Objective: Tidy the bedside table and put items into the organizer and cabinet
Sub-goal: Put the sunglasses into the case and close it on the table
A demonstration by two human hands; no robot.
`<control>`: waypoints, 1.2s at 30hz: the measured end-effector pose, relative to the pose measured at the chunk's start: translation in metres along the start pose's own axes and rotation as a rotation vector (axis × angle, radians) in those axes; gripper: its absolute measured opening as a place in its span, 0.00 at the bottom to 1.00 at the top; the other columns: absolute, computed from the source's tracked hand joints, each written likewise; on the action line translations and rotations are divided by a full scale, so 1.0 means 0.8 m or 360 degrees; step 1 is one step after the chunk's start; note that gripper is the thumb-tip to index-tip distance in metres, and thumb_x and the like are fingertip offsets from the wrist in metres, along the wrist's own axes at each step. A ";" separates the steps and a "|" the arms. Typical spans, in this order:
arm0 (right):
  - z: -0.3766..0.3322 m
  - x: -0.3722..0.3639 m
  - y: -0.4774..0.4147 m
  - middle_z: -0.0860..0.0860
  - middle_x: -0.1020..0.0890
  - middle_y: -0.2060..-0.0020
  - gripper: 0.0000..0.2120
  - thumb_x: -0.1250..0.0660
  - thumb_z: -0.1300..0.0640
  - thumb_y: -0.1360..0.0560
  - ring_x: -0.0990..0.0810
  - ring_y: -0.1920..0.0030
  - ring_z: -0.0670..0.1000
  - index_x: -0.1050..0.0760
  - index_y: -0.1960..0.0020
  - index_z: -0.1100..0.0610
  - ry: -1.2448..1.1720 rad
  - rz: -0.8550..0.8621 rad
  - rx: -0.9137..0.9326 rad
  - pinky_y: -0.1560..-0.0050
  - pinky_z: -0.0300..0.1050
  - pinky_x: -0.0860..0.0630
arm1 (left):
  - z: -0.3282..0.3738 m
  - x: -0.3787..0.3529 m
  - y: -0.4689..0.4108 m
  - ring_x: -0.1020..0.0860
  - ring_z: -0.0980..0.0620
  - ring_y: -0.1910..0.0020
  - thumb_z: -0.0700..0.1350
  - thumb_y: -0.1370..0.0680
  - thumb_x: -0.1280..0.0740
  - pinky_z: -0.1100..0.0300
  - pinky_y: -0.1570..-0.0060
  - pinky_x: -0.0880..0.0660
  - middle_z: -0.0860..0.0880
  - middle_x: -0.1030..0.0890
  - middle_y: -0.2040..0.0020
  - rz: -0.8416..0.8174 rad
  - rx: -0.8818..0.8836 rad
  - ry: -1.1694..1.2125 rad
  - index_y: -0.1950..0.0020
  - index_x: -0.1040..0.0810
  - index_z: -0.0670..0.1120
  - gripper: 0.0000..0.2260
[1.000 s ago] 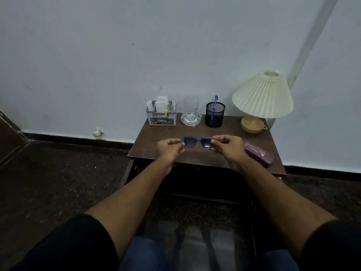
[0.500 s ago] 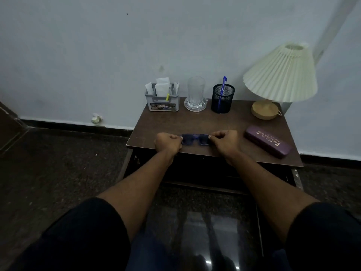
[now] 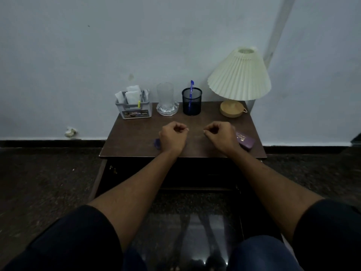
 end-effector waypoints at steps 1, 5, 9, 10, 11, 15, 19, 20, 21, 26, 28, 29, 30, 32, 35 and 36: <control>0.005 0.014 0.002 0.47 0.14 0.55 0.03 0.26 0.57 0.26 0.17 0.56 0.43 0.15 0.53 0.53 0.0077 0.0027 0.0074 0.51 0.37 0.21 | 0.006 -0.017 0.004 0.20 0.59 0.64 0.42 0.27 0.25 0.71 0.60 0.25 0.51 0.15 0.60 -0.0054 -0.0041 0.0009 0.54 0.14 0.46 0.03; 0.039 0.051 0.002 0.48 0.18 0.51 0.07 0.24 0.51 0.29 0.19 0.50 0.48 0.16 0.51 0.51 0.0428 0.0043 0.0223 0.49 0.45 0.20 | 0.019 -0.081 0.018 0.20 0.59 0.62 0.42 0.27 0.24 0.71 0.57 0.24 0.50 0.16 0.57 -0.0310 -0.0103 0.0088 0.50 0.16 0.44 0.07; 0.071 0.062 0.005 0.50 0.21 0.44 0.19 0.24 0.46 0.32 0.22 0.46 0.53 0.20 0.44 0.50 0.0763 -0.0011 0.0212 0.46 0.54 0.21 | 0.016 -0.121 0.030 0.20 0.58 0.55 0.45 0.28 0.23 0.62 0.50 0.22 0.52 0.18 0.49 -0.0517 -0.0079 0.0058 0.44 0.20 0.49 0.14; 0.076 0.061 0.006 0.50 0.21 0.43 0.20 0.24 0.46 0.32 0.22 0.45 0.53 0.21 0.43 0.50 0.0780 -0.0027 0.0207 0.45 0.54 0.22 | 0.014 -0.127 0.031 0.20 0.56 0.52 0.45 0.28 0.23 0.60 0.48 0.22 0.51 0.18 0.46 -0.0534 -0.0067 0.0057 0.42 0.20 0.49 0.16; 0.080 0.059 0.006 0.50 0.21 0.43 0.20 0.24 0.47 0.32 0.21 0.45 0.54 0.21 0.43 0.50 0.0763 -0.0036 0.0204 0.45 0.54 0.21 | 0.011 -0.130 0.031 0.19 0.54 0.50 0.45 0.28 0.23 0.59 0.47 0.21 0.50 0.19 0.44 -0.0546 -0.0047 0.0063 0.41 0.21 0.49 0.17; 0.083 0.056 0.006 0.51 0.19 0.45 0.19 0.25 0.50 0.31 0.20 0.46 0.55 0.24 0.42 0.51 0.0646 0.0000 0.0200 0.48 0.49 0.21 | -0.002 -0.137 0.029 0.22 0.57 0.53 0.45 0.28 0.22 0.65 0.54 0.27 0.49 0.20 0.42 -0.0574 0.0053 0.0036 0.38 0.23 0.48 0.20; 0.075 0.053 0.016 0.52 0.20 0.42 0.20 0.25 0.52 0.29 0.21 0.44 0.54 0.25 0.39 0.53 0.0628 -0.0063 0.0305 0.46 0.49 0.22 | -0.011 -0.134 0.023 0.23 0.52 0.39 0.45 0.30 0.21 0.58 0.39 0.25 0.45 0.22 0.35 -0.0562 0.0146 0.0083 0.33 0.26 0.46 0.27; 0.071 0.052 0.020 0.52 0.20 0.41 0.21 0.26 0.52 0.28 0.21 0.43 0.54 0.25 0.38 0.53 0.0617 -0.0100 0.0352 0.44 0.49 0.23 | -0.009 -0.129 0.022 0.24 0.50 0.35 0.45 0.30 0.21 0.55 0.34 0.26 0.45 0.23 0.33 -0.0555 0.0141 0.0083 0.31 0.27 0.46 0.30; 0.066 0.051 0.024 0.52 0.20 0.39 0.21 0.26 0.51 0.28 0.22 0.41 0.53 0.25 0.36 0.53 0.0599 -0.0135 0.0400 0.42 0.48 0.23 | -0.007 -0.125 0.021 0.26 0.49 0.33 0.45 0.31 0.20 0.53 0.31 0.28 0.45 0.25 0.31 -0.0564 0.0119 0.0085 0.29 0.29 0.46 0.33; 0.034 0.047 0.045 0.51 0.22 0.35 0.23 0.27 0.49 0.26 0.23 0.37 0.52 0.25 0.34 0.53 0.0526 -0.0259 0.0621 0.37 0.48 0.25 | 0.005 -0.088 0.032 0.22 0.56 0.40 0.38 0.33 0.19 0.70 0.46 0.23 0.49 0.23 0.35 -0.0853 0.0020 0.0341 0.26 0.30 0.45 0.38; 0.018 0.045 0.053 0.51 0.22 0.35 0.23 0.26 0.48 0.26 0.23 0.36 0.51 0.25 0.33 0.53 0.0493 -0.0282 0.0677 0.37 0.46 0.26 | 0.006 -0.067 0.037 0.21 0.59 0.43 0.39 0.35 0.18 0.72 0.49 0.22 0.53 0.20 0.39 -0.0914 -0.0031 0.0350 0.30 0.25 0.47 0.35; 0.009 0.044 0.058 0.52 0.21 0.35 0.23 0.26 0.49 0.26 0.23 0.36 0.51 0.25 0.34 0.53 0.0472 -0.0287 0.0708 0.37 0.45 0.26 | 0.005 -0.055 0.039 0.20 0.59 0.42 0.40 0.36 0.17 0.71 0.47 0.21 0.53 0.19 0.40 -0.0900 -0.0049 0.0365 0.32 0.23 0.47 0.33; -0.001 0.042 0.063 0.52 0.21 0.35 0.23 0.25 0.50 0.27 0.23 0.36 0.51 0.24 0.34 0.53 0.0462 -0.0290 0.0740 0.36 0.45 0.26 | 0.003 -0.042 0.041 0.20 0.57 0.42 0.40 0.36 0.17 0.69 0.45 0.21 0.53 0.19 0.40 -0.0872 -0.0049 0.0389 0.34 0.22 0.47 0.32; -0.020 0.038 0.070 0.52 0.20 0.35 0.22 0.25 0.51 0.27 0.22 0.36 0.51 0.23 0.35 0.55 0.0458 -0.0323 0.0811 0.35 0.46 0.25 | -0.001 -0.021 0.045 0.19 0.56 0.43 0.40 0.37 0.16 0.66 0.44 0.21 0.51 0.17 0.42 -0.0839 -0.0022 0.0435 0.37 0.20 0.48 0.30; -0.050 0.034 0.080 0.51 0.20 0.37 0.20 0.25 0.51 0.27 0.22 0.37 0.48 0.20 0.36 0.55 0.0405 -0.0427 0.0913 0.35 0.43 0.25 | -0.012 0.008 0.051 0.17 0.55 0.47 0.39 0.38 0.16 0.63 0.47 0.20 0.48 0.15 0.45 -0.0844 0.0068 0.0546 0.42 0.20 0.46 0.27; -0.061 0.033 0.083 0.51 0.20 0.38 0.20 0.26 0.50 0.26 0.22 0.37 0.47 0.20 0.36 0.55 0.0399 -0.0463 0.0946 0.35 0.43 0.25 | -0.016 0.017 0.053 0.16 0.55 0.50 0.37 0.37 0.16 0.63 0.51 0.19 0.47 0.14 0.48 -0.0843 0.0118 0.0634 0.43 0.20 0.45 0.26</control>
Point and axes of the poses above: each hand's wrist, its own y-axis away from the middle knuckle, its own x-axis out of the back of the hand, z = x × y, the point moved 5 cm from there along -y, towards the middle knuckle
